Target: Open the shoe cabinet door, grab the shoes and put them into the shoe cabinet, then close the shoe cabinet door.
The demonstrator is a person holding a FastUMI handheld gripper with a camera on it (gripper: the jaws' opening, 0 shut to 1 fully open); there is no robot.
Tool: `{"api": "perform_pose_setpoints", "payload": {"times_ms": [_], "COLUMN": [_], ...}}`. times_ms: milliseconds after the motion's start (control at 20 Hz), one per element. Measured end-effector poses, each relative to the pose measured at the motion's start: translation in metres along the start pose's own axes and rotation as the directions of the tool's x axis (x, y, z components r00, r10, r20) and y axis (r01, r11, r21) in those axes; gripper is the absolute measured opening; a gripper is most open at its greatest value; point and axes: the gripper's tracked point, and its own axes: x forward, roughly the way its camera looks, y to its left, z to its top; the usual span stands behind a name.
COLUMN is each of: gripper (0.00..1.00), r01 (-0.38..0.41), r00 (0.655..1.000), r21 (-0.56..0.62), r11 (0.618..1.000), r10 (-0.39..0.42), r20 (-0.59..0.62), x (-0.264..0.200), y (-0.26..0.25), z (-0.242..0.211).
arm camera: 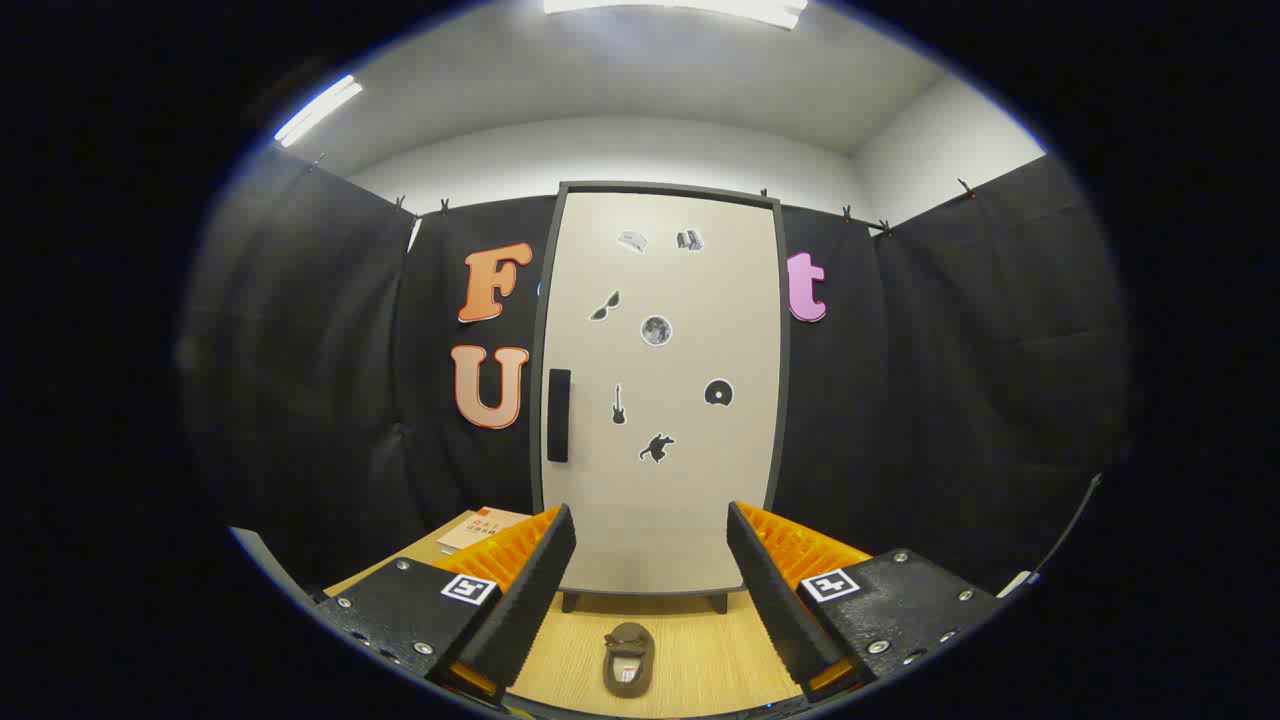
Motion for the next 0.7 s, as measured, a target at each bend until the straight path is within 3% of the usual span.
{"api": "perform_pose_setpoints", "payload": {"times_ms": [700], "gripper": [0.95], "r01": [0.006], "r00": [1.000], "r21": [0.020], "r11": [1.000], "r10": [-0.006], "r20": [-0.010], "x": [0.023], "y": [0.005], "z": [-0.003]}}
